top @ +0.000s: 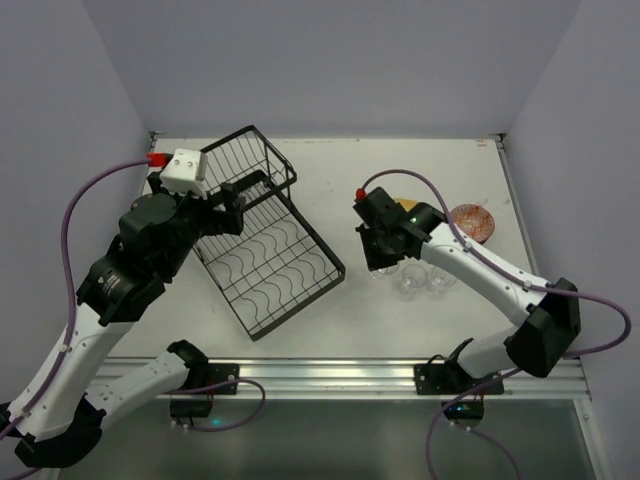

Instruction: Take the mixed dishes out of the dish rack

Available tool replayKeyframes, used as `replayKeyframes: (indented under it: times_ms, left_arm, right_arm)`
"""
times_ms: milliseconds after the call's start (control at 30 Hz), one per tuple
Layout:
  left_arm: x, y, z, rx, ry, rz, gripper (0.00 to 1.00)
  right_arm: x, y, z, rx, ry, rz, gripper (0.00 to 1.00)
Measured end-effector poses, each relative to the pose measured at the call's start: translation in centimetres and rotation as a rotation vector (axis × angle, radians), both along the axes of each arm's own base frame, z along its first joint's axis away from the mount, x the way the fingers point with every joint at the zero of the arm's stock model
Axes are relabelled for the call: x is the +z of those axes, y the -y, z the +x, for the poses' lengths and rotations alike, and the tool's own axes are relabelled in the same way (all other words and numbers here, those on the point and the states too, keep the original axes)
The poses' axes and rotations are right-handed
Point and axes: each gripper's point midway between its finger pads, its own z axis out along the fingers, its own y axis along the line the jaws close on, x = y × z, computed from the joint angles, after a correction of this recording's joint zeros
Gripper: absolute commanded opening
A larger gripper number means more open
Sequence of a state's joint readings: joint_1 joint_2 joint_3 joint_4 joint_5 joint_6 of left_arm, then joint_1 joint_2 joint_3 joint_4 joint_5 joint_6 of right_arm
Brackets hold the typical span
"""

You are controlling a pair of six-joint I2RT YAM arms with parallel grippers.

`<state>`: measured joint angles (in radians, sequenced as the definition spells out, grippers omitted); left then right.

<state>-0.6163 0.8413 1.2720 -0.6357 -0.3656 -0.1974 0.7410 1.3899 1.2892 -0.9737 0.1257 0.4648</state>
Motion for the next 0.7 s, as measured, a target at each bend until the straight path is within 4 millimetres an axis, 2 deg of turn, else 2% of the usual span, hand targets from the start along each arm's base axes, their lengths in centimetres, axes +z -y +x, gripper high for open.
replayKeyframes:
  times_ms: [100, 267, 467, 700]
  left_arm:
    - [-0.7, -0.8, 0.0, 0.031, -0.022, 0.037, 1.00]
    - [-1.8, -1.8, -0.1, 0.070, -0.054, 0.095, 1.00]
    - [-1.8, -2.5, -0.4, 0.087, -0.053, 0.113, 1.00]
    - [-2.2, -3.4, -0.8, 0.118, -0.068, 0.139, 1.00]
  right_arm:
    - [-2.3, 0.4, -0.2, 0.008, -0.052, -0.085, 0.00]
    - [-4.7, 0.7, 0.2, 0.021, -0.096, -0.170, 0.00]
    - [-8.3, 1.3, 0.6, 0.036, -0.161, -0.255, 0.00]
    - [-9.8, 1.2, 1.2, 0.043, -0.179, -0.254, 0.01]
